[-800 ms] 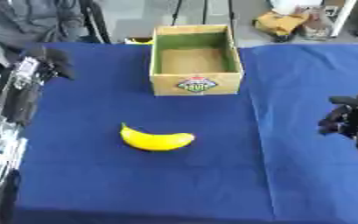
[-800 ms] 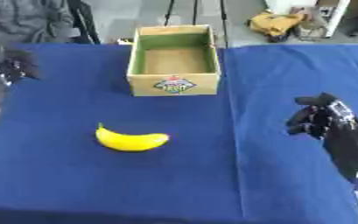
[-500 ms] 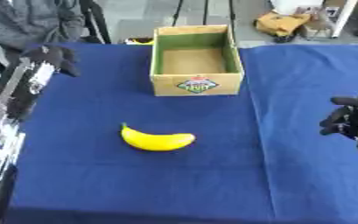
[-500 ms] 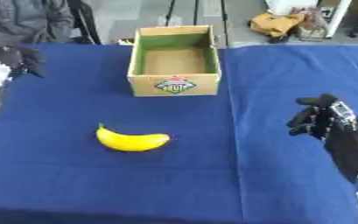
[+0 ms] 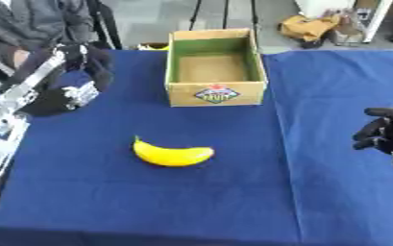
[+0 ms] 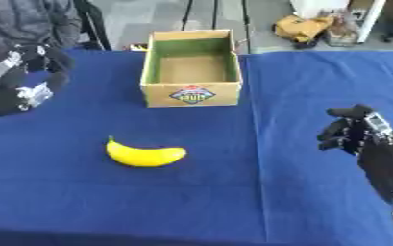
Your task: Pick up objects on the table and place them in the box.
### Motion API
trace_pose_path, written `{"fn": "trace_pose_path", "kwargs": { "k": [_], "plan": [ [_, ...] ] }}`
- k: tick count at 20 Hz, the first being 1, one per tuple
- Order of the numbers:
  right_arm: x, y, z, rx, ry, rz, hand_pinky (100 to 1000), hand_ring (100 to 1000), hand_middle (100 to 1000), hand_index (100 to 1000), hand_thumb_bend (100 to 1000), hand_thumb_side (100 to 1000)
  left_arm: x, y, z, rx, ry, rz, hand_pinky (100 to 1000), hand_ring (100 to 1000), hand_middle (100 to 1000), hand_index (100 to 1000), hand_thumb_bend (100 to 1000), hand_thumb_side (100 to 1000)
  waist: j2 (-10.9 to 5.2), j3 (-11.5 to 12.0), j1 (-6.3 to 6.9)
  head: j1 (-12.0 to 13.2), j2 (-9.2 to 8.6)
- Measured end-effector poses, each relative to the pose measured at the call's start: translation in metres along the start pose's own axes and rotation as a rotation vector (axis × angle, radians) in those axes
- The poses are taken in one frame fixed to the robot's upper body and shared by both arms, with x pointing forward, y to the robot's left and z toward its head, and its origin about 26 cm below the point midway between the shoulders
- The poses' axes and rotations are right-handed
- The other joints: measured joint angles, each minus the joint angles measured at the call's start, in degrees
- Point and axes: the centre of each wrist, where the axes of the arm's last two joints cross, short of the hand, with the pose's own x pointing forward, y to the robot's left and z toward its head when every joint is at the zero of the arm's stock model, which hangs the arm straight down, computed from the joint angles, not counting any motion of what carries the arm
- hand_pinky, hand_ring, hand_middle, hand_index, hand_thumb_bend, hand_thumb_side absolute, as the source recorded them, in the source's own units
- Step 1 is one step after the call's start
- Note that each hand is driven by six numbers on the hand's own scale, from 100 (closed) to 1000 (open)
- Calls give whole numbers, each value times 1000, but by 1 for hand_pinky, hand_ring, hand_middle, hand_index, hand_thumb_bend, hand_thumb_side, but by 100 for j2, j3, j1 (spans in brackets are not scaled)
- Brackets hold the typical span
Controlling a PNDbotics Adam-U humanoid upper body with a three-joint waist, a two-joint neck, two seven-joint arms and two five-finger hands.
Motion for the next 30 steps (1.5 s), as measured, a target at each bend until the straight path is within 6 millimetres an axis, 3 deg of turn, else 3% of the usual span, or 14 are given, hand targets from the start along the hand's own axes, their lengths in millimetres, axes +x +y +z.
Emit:
{"fn": "trace_pose_path", "kwargs": {
  "k": [5, 8, 16, 21, 30],
  "plan": [
    [0, 1, 0, 5, 1, 0, 586, 609, 522, 781, 100, 898, 1, -2, -23, -168, -21, -111, 612, 566, 612, 726, 466, 501, 0, -48, 2, 31, 0],
    [0, 1, 0, 6, 1, 0, 586, 609, 522, 781, 100, 899, 0, -6, -34, -261, -21, -167, 608, 565, 599, 722, 426, 466, 0, -75, 4, 48, 0],
    [0, 2, 0, 11, 3, -1, 586, 609, 522, 781, 100, 901, -14, -23, -56, -459, 28, -277, 609, 574, 603, 719, 507, 443, -14, -115, 3, 80, 0],
    [-1, 2, -1, 15, 4, -2, 586, 610, 522, 781, 100, 900, -17, -36, -65, -519, 29, -347, 614, 583, 610, 724, 474, 361, -14, -116, 0, 93, 0],
    [-1, 3, -1, 16, 3, -3, 586, 610, 522, 781, 100, 902, -21, -62, -75, -587, 13, -460, 615, 590, 613, 728, 525, 384, -12, -118, -32, 99, 0]
  ]
}}
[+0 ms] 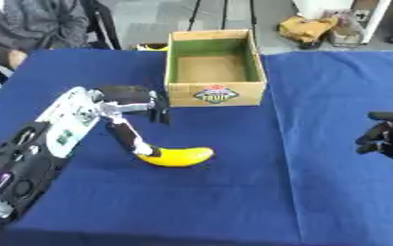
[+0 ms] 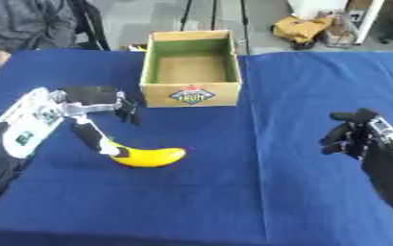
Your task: Pick up objects on the table and place them in the box.
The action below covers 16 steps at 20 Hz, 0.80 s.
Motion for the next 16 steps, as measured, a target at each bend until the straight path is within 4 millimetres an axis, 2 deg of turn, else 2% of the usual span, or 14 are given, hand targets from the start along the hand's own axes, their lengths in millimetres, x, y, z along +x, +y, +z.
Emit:
{"fn": "trace_pose_path", "kwargs": {
  "k": [16],
  "plan": [
    [0, 1, -1, 2, -1, -6, 586, 610, 522, 781, 100, 909, 4, -26, -22, -46, 6, -165, 615, 589, 599, 725, 487, 382, 14, 2, -24, 46, 0]
  ]
}}
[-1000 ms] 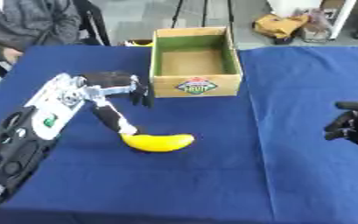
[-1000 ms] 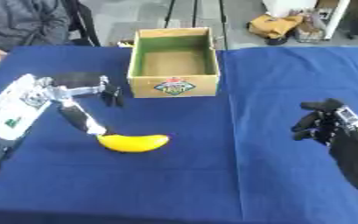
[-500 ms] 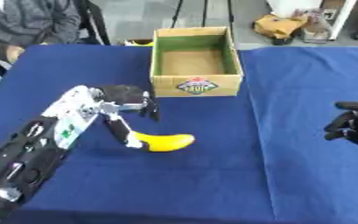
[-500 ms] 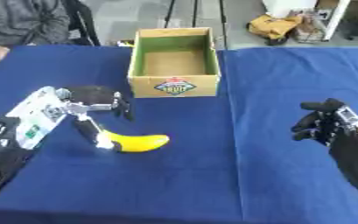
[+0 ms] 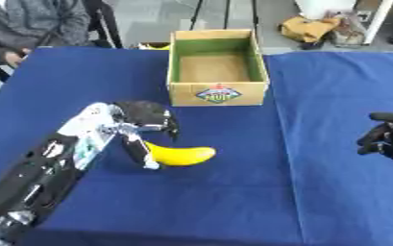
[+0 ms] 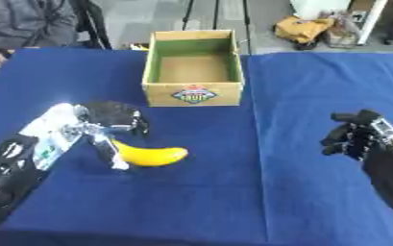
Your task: Pick up objects on the table and place them in the box.
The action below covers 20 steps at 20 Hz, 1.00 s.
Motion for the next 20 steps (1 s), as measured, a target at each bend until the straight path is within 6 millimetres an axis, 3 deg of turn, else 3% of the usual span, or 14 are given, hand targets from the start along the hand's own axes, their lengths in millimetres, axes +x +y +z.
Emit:
{"fn": "trace_pose_path", "kwargs": {
  "k": [9, 20],
  "plan": [
    [0, 0, 0, 0, 0, 0, 586, 610, 522, 781, 100, 911, 0, -5, -3, -5, -3, 5, 610, 581, 582, 716, 411, 368, 0, -2, 1, 5, 0],
    [0, 0, 0, 1, 1, 0, 586, 610, 522, 781, 100, 911, 1, -10, -6, -21, -7, 28, 600, 557, 556, 690, 224, 340, -1, -6, 4, 6, 0]
  ]
}}
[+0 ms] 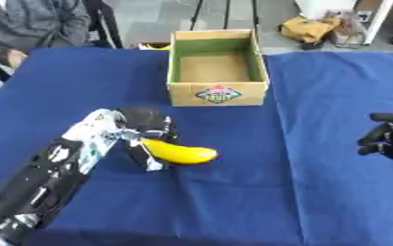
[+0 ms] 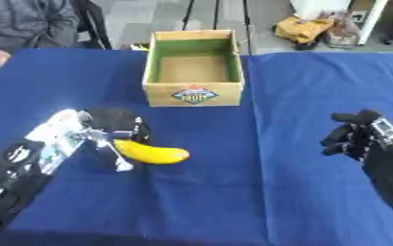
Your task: Pick up objects on the table and place them in the box.
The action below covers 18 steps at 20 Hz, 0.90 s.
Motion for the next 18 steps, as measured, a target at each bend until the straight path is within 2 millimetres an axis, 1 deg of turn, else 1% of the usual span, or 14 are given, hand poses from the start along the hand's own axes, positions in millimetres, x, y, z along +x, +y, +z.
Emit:
{"fn": "trace_pose_path", "kwargs": {
  "k": [2, 12, 18],
  "plan": [
    [0, 0, 0, 0, 0, 0, 586, 610, 522, 781, 100, 912, 0, -1, 0, -6, -2, 9, 599, 556, 554, 688, 188, 344, 0, -1, 0, 0, 0],
    [0, 0, 0, 0, 0, 0, 586, 610, 522, 781, 100, 908, 0, 0, 2, -29, -9, 48, 597, 555, 553, 687, 134, 346, 0, -8, 4, 0, 0],
    [0, 0, 0, 0, 0, 0, 586, 610, 522, 781, 100, 908, -1, 4, 6, -19, -6, 68, 596, 554, 551, 686, 104, 347, 0, -8, 3, 0, 0]
  ]
}}
